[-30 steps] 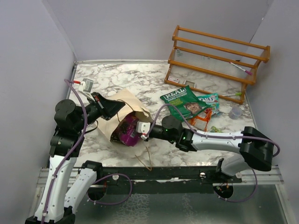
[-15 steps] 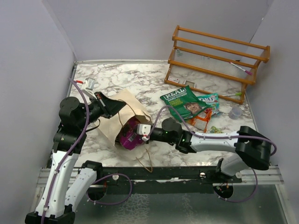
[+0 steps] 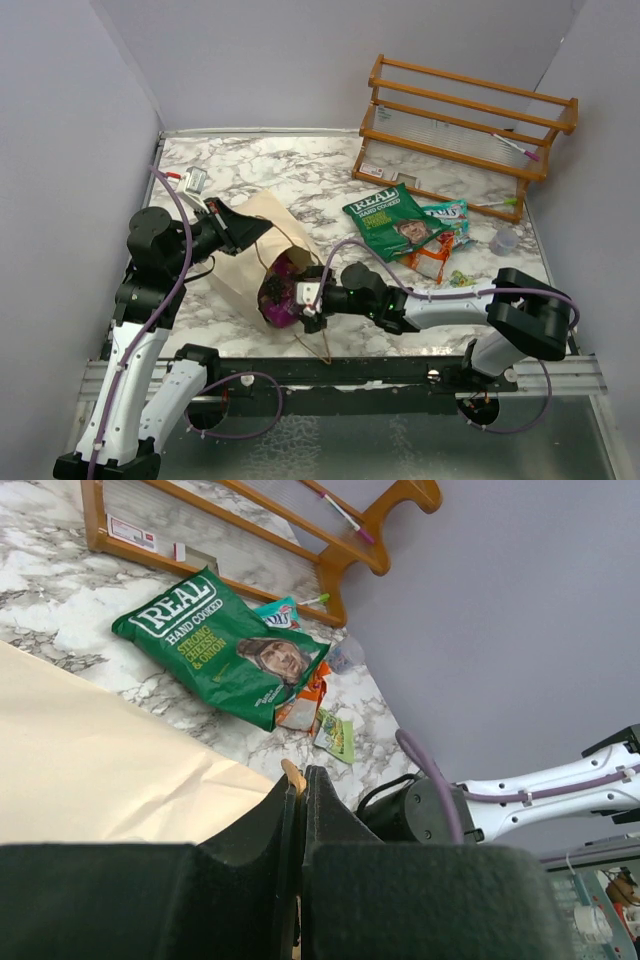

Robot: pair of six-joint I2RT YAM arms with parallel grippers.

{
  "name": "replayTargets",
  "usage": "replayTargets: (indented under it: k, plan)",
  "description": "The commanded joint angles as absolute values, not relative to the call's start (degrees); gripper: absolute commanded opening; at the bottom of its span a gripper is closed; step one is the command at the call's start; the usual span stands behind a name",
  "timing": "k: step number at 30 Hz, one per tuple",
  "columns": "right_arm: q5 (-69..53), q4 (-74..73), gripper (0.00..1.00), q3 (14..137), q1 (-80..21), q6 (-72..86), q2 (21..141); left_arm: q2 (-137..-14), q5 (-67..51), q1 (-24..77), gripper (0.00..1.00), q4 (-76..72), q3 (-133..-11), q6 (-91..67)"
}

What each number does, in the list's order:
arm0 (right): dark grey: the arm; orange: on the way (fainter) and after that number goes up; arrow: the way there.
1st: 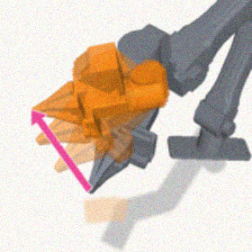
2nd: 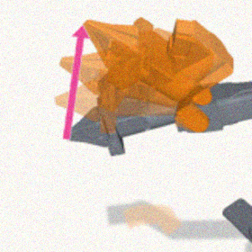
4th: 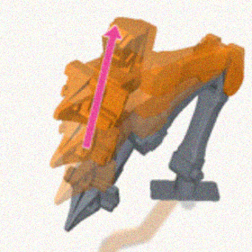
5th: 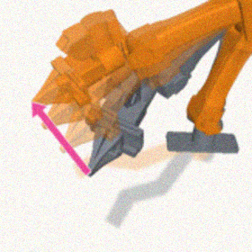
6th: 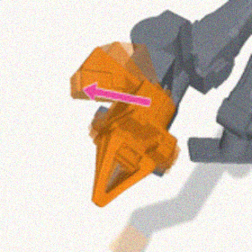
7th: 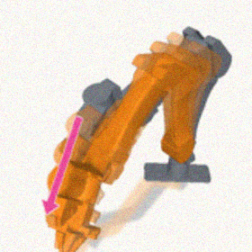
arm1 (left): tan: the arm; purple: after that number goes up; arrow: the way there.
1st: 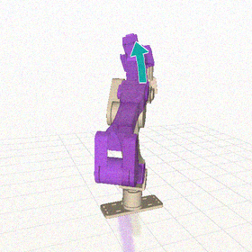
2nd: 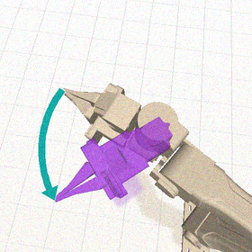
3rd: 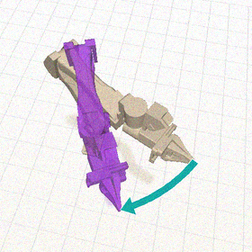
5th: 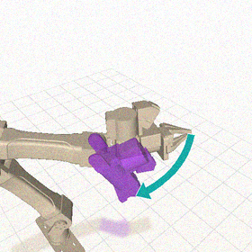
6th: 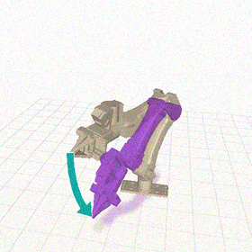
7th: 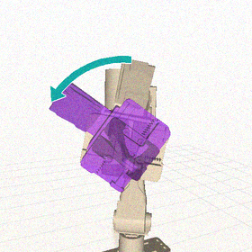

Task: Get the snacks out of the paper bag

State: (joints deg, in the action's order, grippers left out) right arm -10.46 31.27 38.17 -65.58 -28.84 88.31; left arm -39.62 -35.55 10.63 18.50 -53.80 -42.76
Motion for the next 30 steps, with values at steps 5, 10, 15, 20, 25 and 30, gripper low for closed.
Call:
replayTargets:
  k: [5, 10, 15, 20, 25, 30]
  plan:
    - [-16.29, 29.27, 0.99, 34.28, -65.83, -36.74, 86.55, -39.34, -37.94, 10.63, 0.0, 16.89, -53.8, -42.17]
    - [-13.96, 27.96, 0.99, 39.45, -65.82, -40.11, 92.97, -39.01, -38.06, 10.63, 0.0, 16.71, -53.51, -42.64]
    - [-10.73, 28.51, 0.98, 43.83, -65.91, -41.48, 98.62, -38.49, -38.23, 10.59, 0.0, 16.94, -53.62, -43.03]
    - [-10.54, 29.81, 0.69, 44.77, -66.86, -38.69, 99.61, -38.4, -37.94, 10.62, 0.0, 17.64, -53.94, -42.81]
    - [-9.64, 31.92, 0.29, 42.38, -67.84, -35.07, 96.32, -37.97, -36.78, 10.63, 0.0, 18.05, -53.52, -42.61]
    - [-10.21, 29.17, 0.11, 41.86, -68.21, -33.28, 91.33, -38.42, -35.64, 10.61, 0.0, 18.76, -53.99, -42.14]
